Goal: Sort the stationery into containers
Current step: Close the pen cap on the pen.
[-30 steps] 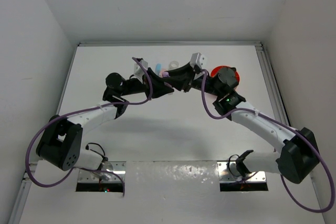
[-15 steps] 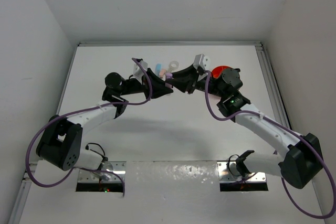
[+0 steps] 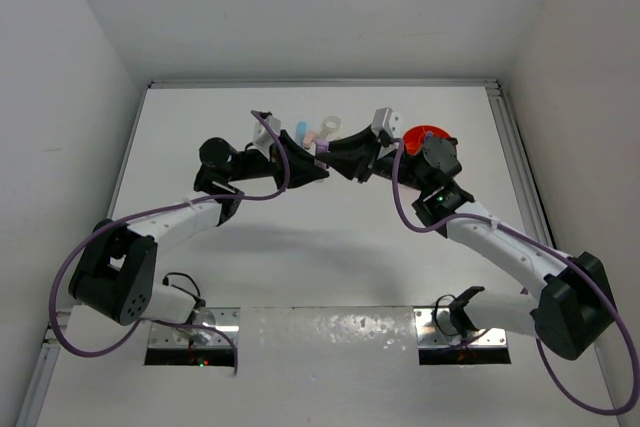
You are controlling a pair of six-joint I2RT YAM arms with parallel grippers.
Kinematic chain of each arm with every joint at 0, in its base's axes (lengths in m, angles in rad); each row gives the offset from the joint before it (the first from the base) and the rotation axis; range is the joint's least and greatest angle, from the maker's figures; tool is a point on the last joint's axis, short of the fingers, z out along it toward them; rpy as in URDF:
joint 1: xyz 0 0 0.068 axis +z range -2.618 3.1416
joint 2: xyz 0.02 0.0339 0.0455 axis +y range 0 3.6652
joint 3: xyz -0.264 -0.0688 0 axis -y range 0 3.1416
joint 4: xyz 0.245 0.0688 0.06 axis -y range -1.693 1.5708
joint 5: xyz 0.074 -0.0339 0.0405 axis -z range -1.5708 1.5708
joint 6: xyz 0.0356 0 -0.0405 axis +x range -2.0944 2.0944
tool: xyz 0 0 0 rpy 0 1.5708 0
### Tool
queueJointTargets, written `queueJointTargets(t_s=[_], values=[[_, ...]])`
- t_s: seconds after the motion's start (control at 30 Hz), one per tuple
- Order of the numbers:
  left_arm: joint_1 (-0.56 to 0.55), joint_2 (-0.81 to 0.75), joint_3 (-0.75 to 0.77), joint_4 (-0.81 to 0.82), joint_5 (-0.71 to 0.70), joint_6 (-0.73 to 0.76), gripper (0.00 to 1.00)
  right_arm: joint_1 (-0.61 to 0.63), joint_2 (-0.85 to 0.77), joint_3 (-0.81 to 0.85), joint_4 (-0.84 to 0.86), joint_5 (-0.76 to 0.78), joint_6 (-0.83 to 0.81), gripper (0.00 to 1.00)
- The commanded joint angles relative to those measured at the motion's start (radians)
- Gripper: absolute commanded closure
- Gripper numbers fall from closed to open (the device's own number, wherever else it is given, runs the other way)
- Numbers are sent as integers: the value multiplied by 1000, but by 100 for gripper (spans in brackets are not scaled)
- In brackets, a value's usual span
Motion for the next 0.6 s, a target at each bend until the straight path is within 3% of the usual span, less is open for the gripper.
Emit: queueJointTargets(t_s=[0.0,0.57], values=[[23,-100,119,572,-141,-42,100,4,86,-132,-389,-38,-14,100],[14,-93,127,566,-162,-37,100,15,122,-152,-358,-20,-10,100]])
